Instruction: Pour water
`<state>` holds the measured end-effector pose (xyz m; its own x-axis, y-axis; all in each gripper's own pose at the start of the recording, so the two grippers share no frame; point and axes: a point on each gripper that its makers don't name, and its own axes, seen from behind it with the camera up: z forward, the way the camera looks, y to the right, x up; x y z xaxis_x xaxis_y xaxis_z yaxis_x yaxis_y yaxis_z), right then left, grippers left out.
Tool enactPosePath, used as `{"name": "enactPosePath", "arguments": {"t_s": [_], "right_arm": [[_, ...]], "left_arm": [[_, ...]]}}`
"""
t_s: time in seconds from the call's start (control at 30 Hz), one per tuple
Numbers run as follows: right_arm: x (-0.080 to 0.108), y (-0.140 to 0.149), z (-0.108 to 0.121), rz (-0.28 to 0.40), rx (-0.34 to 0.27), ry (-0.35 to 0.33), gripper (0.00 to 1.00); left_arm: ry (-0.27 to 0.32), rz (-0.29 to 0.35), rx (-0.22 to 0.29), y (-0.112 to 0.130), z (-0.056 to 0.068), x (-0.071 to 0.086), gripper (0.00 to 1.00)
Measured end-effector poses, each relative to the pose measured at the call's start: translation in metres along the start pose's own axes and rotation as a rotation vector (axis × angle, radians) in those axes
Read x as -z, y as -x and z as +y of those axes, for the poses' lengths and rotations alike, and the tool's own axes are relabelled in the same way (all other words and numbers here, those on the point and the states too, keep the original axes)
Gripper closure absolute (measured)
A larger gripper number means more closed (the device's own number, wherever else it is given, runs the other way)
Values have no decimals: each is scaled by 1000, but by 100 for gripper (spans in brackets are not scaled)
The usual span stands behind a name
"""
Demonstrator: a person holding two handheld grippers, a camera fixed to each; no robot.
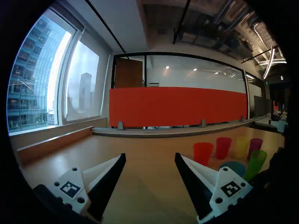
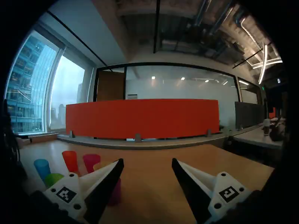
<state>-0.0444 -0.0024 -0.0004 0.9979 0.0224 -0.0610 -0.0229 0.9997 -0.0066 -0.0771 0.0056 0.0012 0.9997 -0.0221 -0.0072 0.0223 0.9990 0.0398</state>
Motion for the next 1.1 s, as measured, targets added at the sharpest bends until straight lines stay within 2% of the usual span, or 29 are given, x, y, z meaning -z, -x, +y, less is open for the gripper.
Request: {"name": "enactPosePath", "arguments": {"t_s": [1.1], "right_arm": [[-2, 15, 3, -46, 15, 23, 0]], "left_arm": [[0, 0, 0, 0, 0, 0, 3]]}}
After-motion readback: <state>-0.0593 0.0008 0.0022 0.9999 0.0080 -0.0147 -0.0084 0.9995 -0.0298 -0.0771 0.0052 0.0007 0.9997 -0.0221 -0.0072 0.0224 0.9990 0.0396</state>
